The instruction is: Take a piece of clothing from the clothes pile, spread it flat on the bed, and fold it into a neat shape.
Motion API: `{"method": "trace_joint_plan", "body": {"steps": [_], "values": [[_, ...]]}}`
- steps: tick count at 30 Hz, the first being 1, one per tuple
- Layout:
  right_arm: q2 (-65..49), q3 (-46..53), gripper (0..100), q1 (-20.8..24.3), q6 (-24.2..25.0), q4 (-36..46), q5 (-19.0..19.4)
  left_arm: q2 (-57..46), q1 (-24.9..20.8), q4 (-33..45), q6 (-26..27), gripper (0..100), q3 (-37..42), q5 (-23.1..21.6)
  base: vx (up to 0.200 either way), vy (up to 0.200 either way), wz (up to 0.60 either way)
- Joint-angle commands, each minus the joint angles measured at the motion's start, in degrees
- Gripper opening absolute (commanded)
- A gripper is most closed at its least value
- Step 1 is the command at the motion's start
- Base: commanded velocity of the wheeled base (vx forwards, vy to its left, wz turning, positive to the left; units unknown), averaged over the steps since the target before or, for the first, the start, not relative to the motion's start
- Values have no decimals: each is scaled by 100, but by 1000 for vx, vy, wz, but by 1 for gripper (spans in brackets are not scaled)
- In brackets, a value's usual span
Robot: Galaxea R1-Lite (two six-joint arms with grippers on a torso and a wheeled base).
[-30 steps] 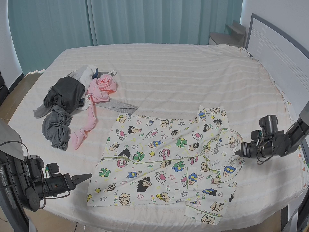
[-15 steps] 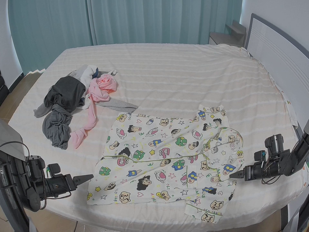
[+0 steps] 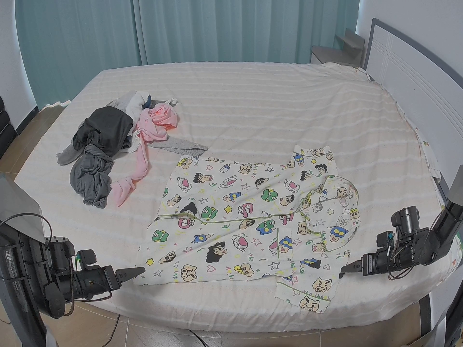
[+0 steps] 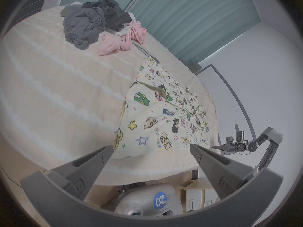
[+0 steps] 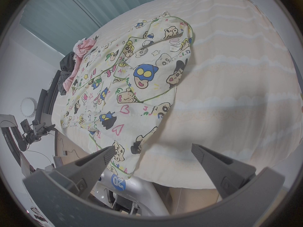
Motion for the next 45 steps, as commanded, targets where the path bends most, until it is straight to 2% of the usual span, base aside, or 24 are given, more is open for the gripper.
{"method": "trace_joint_plan", "body": {"steps": [1,5,13,18,23,25,34,40,41,45], "values": [[287,-245,100,36,41,2,-1,227,-156,-102,-1,100,57,163,0,0,0],[454,-359,100,44,41,2,8,271,-217,-102,-1,100,57,277,0,0,0],[797,-438,100,422,32,-16,210,333,-253,-102,-1,100,48,303,0,0,0],[991,-517,100,651,50,-280,201,333,-253,-102,-1,100,48,303,0,0,0],[1043,-517,100,844,340,-394,201,324,-253,-102,-1,100,40,312,0,0,0],[1008,-491,100,1046,656,-394,201,333,-253,-102,-1,100,40,312,0,0,0],[1026,-588,100,1407,1175,-473,175,324,-244,-102,-1,100,22,312,0,0,0],[1114,-570,100,1433,1236,-649,148,324,-244,-102,-1,100,22,312,0,0,0],[1131,-579,0,1433,1254,-649,104,333,-244,-102,-1,100,22,321,0,0,0],[1105,-508,0,1416,1228,-631,-98,333,-244,-102,-1,100,22,321,0,0,0]]}}
